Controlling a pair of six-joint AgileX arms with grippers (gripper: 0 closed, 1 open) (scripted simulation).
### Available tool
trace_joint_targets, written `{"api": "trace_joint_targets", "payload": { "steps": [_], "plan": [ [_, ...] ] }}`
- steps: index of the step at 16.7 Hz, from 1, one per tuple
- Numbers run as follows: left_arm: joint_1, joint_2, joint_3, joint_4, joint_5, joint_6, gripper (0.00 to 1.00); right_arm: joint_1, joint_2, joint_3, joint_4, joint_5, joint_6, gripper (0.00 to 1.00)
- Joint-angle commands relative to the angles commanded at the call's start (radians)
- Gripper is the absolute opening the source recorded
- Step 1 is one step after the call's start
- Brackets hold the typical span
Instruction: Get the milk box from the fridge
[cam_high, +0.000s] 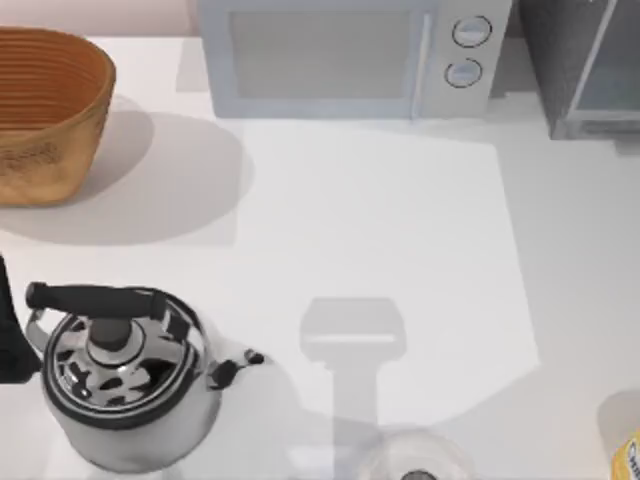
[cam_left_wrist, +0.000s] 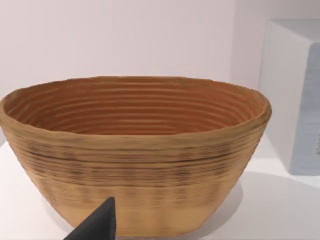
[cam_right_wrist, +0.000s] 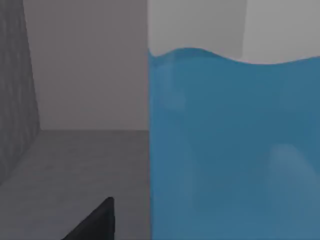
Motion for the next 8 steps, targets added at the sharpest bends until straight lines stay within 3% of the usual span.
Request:
{"api": "trace_joint_targets", "payload": {
  "steps": [8],
  "plan": [
    [0.0, 0.0, 0.0, 0.0, 0.0, 0.0, 1.0, 0.029, 0.124, 0.252, -0.123, 0.03, -0.001, 1.0]
  ]
}}
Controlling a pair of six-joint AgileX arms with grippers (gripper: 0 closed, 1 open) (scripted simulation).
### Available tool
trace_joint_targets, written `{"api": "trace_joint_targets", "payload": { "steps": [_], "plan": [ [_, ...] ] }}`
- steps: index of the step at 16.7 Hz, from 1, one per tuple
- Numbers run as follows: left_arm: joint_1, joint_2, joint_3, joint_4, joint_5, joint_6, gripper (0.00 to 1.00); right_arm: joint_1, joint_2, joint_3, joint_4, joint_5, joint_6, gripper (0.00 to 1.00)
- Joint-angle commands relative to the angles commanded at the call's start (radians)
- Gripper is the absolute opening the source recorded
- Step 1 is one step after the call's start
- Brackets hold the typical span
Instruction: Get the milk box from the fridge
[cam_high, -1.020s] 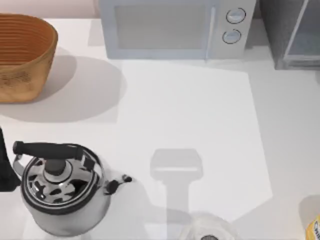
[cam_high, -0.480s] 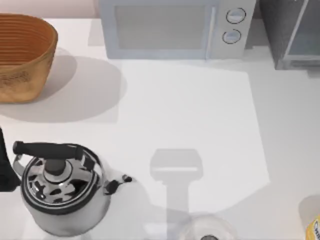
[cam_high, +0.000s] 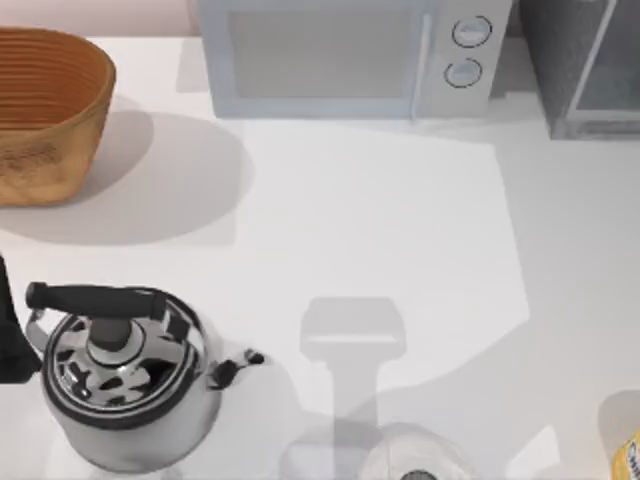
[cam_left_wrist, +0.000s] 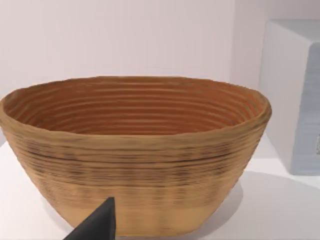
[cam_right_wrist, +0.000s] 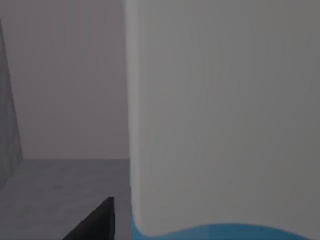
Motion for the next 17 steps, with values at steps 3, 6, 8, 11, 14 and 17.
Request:
{"api": "trace_joint_targets", "payload": {
  "steps": [3, 6, 8, 11, 14, 17],
  "plan": [
    [0.0, 0.0, 0.0, 0.0, 0.0, 0.0, 1.0, 0.0, 0.0, 0.0, 0.0, 0.0, 0.0, 1.0],
    [0.0, 0.0, 0.0, 0.0, 0.0, 0.0, 1.0, 0.0, 0.0, 0.0, 0.0, 0.0, 0.0, 0.77],
    [0.0, 0.0, 0.0, 0.0, 0.0, 0.0, 1.0, 0.0, 0.0, 0.0, 0.0, 0.0, 0.0, 0.62],
    [0.0, 0.0, 0.0, 0.0, 0.0, 0.0, 1.0, 0.0, 0.0, 0.0, 0.0, 0.0, 0.0, 0.4],
    [0.0, 0.0, 0.0, 0.0, 0.0, 0.0, 1.0, 0.0, 0.0, 0.0, 0.0, 0.0, 0.0, 0.17],
    [0.0, 0.0, 0.0, 0.0, 0.0, 0.0, 1.0, 0.0, 0.0, 0.0, 0.0, 0.0, 0.0, 0.0]
  ]
}}
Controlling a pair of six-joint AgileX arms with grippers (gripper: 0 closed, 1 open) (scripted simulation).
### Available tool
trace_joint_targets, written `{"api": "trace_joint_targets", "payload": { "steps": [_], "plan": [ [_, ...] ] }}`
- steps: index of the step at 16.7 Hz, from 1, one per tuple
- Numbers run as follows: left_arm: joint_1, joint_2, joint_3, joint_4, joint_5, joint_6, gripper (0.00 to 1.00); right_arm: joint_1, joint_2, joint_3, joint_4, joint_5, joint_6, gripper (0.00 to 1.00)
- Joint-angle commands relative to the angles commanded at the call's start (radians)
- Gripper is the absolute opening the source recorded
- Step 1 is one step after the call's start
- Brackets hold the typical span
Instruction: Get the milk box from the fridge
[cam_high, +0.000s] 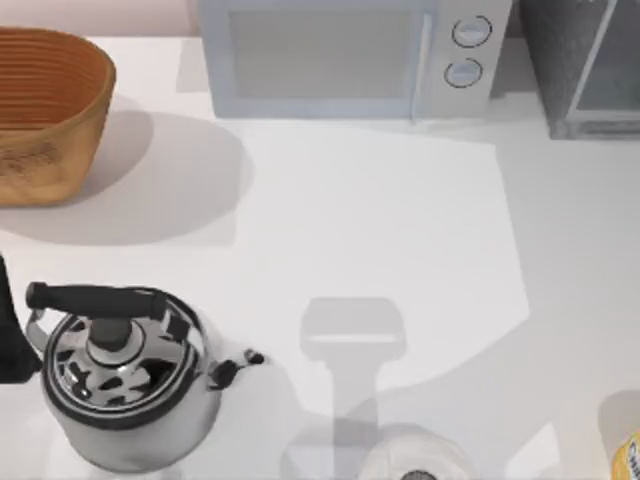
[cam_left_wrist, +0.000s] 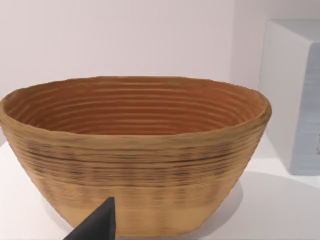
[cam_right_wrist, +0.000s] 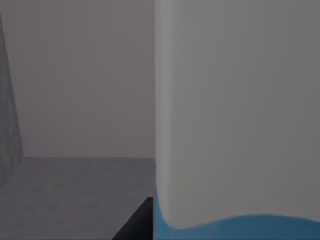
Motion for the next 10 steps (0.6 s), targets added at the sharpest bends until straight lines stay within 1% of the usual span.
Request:
{"api": "trace_joint_targets", "payload": {
  "steps": [10],
  "plan": [
    [0.0, 0.0, 0.0, 0.0, 0.0, 0.0, 1.0, -0.001, -0.016, 0.003, -0.014, -0.002, 0.002, 0.0]
  ]
}}
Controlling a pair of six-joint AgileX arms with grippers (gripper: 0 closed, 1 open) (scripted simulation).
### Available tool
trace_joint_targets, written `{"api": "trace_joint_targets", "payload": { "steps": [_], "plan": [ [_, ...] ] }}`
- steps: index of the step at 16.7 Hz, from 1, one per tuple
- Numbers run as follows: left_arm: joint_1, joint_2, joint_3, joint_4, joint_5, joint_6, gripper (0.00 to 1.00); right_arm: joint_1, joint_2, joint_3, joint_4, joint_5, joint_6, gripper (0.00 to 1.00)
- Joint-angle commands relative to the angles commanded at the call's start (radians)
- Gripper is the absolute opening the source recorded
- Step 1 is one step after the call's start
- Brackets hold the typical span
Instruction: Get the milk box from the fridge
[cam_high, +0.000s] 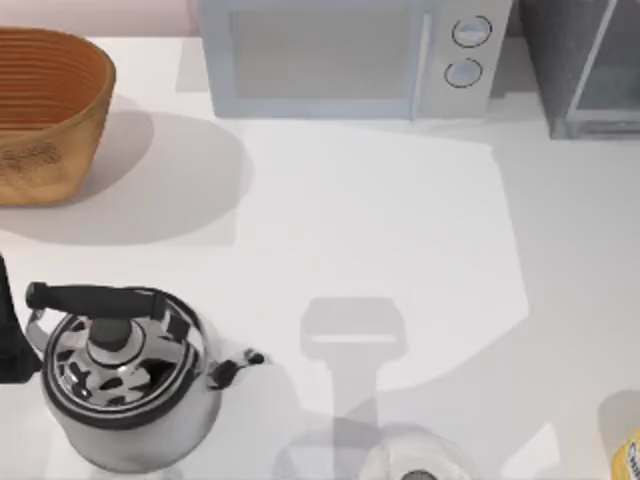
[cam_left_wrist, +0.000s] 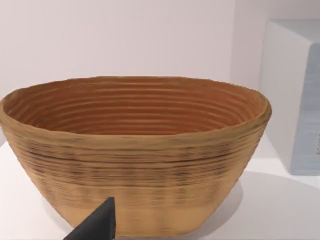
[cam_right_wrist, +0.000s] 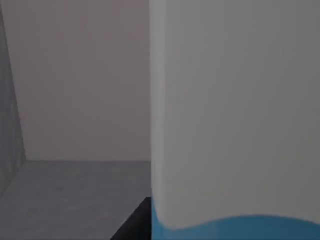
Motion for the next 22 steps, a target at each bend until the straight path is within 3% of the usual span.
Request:
{"api": "trace_joint_targets", "payload": {
  "steps": [6, 12, 22],
  "plan": [
    [0.0, 0.0, 0.0, 0.0, 0.0, 0.0, 1.0, -0.002, -0.104, 0.026, -0.135, 0.0, 0.001, 0.0],
    [0.0, 0.0, 0.0, 0.0, 0.0, 0.0, 1.0, -0.003, -0.12, 0.011, -0.132, -0.004, 0.003, 0.0],
    [0.0, 0.0, 0.0, 0.0, 0.0, 0.0, 1.0, -0.057, -0.38, -0.421, 0.028, -0.06, 0.005, 0.0]
  ]
}}
